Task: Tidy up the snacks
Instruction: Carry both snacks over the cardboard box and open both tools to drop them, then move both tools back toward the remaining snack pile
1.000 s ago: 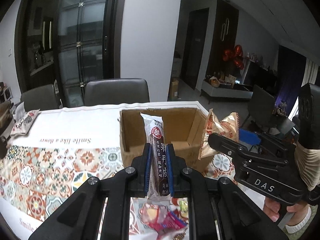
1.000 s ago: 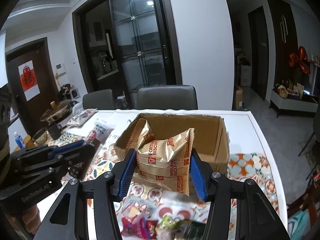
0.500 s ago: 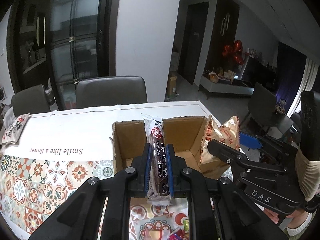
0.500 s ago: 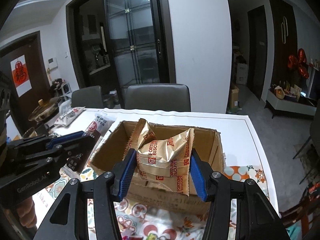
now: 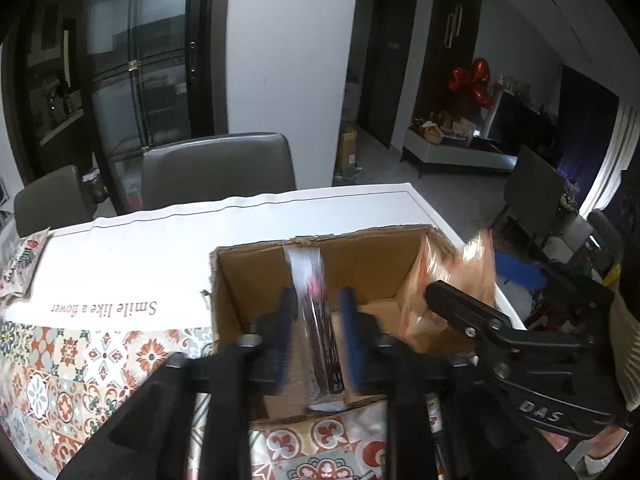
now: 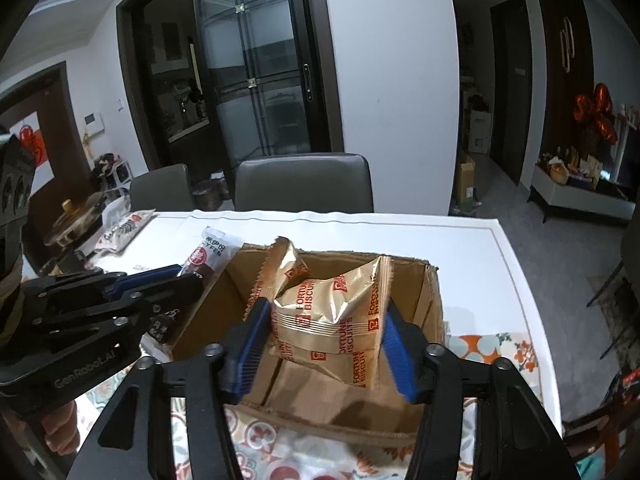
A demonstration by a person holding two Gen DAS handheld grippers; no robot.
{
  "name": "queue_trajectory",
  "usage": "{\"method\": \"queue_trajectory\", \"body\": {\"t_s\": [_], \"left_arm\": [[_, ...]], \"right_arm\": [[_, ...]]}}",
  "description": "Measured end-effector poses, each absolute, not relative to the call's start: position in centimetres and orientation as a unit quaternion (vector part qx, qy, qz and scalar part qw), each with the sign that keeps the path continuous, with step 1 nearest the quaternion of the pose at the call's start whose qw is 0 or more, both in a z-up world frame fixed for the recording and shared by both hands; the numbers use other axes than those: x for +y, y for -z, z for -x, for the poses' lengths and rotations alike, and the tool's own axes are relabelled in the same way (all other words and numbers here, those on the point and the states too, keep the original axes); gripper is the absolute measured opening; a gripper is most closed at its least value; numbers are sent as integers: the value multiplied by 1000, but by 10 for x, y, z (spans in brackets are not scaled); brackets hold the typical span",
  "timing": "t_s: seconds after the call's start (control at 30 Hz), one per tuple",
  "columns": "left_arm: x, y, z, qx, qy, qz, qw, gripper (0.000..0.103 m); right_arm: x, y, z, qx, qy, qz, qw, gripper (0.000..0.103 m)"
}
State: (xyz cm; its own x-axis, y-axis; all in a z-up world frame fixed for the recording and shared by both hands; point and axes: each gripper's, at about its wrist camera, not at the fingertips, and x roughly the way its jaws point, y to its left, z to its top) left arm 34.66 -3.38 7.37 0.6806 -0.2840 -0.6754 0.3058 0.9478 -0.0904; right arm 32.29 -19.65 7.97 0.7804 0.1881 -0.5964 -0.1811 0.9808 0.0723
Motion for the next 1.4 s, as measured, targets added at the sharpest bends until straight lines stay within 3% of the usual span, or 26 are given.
{"method": "queue_trajectory", "body": {"t_s": [0.07, 0.77, 1.4], "left_arm": [[-30, -75, -338, 358, 156, -17, 920, 42], [-12, -85, -192, 304, 151, -24, 940, 55], [-4, -20, -141, 355, 144, -5, 923, 57]], "right_arm": [[-198, -80, -318, 310, -91, -6, 946, 77], [-189, -88, -185, 248, -100, 18, 963, 77], [-182, -30, -136, 302, -110, 20, 947, 77]]}}
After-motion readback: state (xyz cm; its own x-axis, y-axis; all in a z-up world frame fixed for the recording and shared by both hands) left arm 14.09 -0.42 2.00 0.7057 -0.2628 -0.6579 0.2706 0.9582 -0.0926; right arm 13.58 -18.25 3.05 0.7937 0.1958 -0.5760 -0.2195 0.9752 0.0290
